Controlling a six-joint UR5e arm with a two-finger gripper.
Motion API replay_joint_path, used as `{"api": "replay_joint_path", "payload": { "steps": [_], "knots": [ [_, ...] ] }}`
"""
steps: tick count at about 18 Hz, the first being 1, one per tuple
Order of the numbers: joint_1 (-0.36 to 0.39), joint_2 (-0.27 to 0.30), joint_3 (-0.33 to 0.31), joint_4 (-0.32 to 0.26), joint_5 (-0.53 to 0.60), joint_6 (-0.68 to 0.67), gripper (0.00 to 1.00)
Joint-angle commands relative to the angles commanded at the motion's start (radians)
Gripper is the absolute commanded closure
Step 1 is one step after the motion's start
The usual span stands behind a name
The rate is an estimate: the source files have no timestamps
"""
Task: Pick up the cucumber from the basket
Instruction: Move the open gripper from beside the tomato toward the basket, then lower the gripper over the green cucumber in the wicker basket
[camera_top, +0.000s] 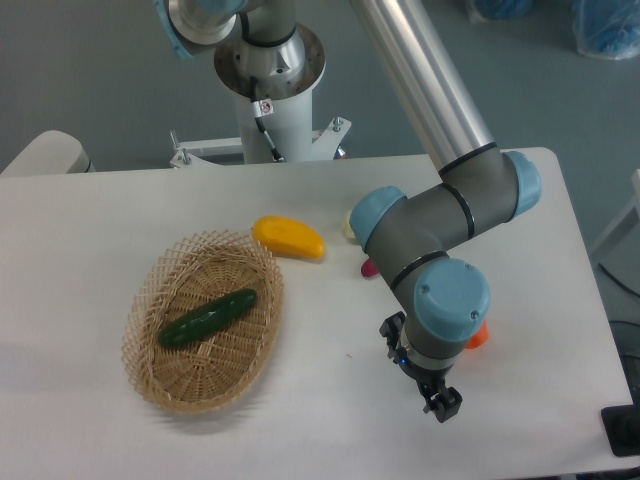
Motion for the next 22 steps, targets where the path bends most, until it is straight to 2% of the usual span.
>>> {"api": "replay_joint_path", "payload": {
  "steps": [7, 11, 14, 19, 22],
  "knots": [
    [-0.005, 0.0, -0.002, 0.0, 0.003, -0.009, 0.0],
    [-0.017, 0.009, -0.011, 0.006, 0.002, -0.067, 0.0],
    [-0.023, 0.052, -0.069, 0.005, -0.002, -0.1, 0.0],
    [-0.092, 0.127, -0.165, 0.0, -0.002, -0.169, 0.0],
    [-0.13, 0.14, -0.186, -0.002, 0.0, -0.227, 0.0]
  ]
}}
